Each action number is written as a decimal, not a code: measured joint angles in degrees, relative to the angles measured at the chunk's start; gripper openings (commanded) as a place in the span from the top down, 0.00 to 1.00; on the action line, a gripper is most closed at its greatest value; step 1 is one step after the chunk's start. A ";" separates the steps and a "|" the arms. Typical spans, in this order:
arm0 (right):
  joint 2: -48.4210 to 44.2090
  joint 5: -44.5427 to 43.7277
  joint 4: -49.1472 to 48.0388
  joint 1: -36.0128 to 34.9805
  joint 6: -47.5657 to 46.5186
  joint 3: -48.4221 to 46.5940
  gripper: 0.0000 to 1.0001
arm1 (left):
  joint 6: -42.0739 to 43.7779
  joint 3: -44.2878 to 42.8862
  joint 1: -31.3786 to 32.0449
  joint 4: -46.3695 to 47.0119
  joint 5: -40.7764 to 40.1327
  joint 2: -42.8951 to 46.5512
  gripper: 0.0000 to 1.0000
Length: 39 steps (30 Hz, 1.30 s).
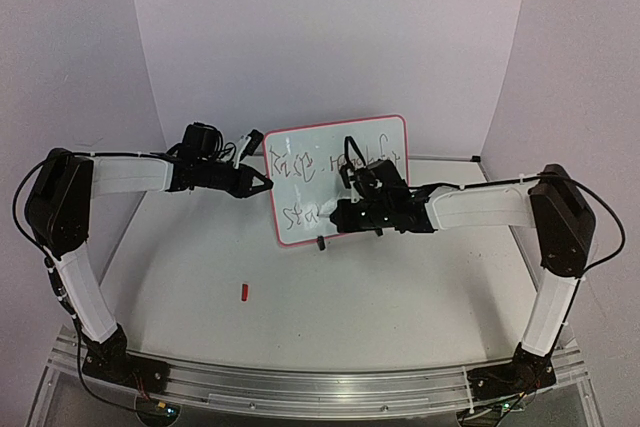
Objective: Write a sentence on the whiteboard
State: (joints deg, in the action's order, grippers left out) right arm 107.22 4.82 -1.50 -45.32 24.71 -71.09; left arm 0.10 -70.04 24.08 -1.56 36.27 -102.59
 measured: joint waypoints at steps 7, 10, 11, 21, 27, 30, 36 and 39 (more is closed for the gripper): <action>-1.18 -1.73 -0.28 -0.02 0.00 0.00 1.00 | 0.00 0.00 0.02 0.00 0.02 0.00 1.00; -2.25 -2.67 -0.90 0.02 0.00 0.00 1.00 | 0.00 0.00 0.02 0.00 0.02 0.00 1.00; -2.73 -2.93 -1.25 0.02 0.00 0.00 1.00 | 0.00 0.00 0.02 0.00 0.02 0.00 1.00; -3.10 -4.35 -1.97 0.46 0.92 2.21 1.00 | 0.00 0.00 0.02 0.00 0.02 0.00 1.00; -3.15 -4.26 -1.92 0.61 1.07 3.32 1.00 | 0.00 0.00 0.02 0.00 0.02 0.00 1.00; -3.15 -3.87 -2.10 0.66 1.07 3.32 1.00 | 0.00 0.00 0.02 0.00 0.02 0.00 1.00; -3.15 -3.87 -2.36 0.66 1.09 3.34 1.00 | 0.00 0.00 0.02 0.00 0.02 0.00 1.00; -3.89 -3.89 -2.91 0.66 1.14 4.13 1.00 | 0.00 0.00 0.02 0.00 0.02 0.00 1.00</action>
State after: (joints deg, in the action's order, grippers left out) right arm 103.33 0.93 -4.40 -44.66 25.85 -66.96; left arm 0.10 -70.04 24.10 -1.56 36.29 -102.59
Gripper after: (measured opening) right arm 0.065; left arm 0.044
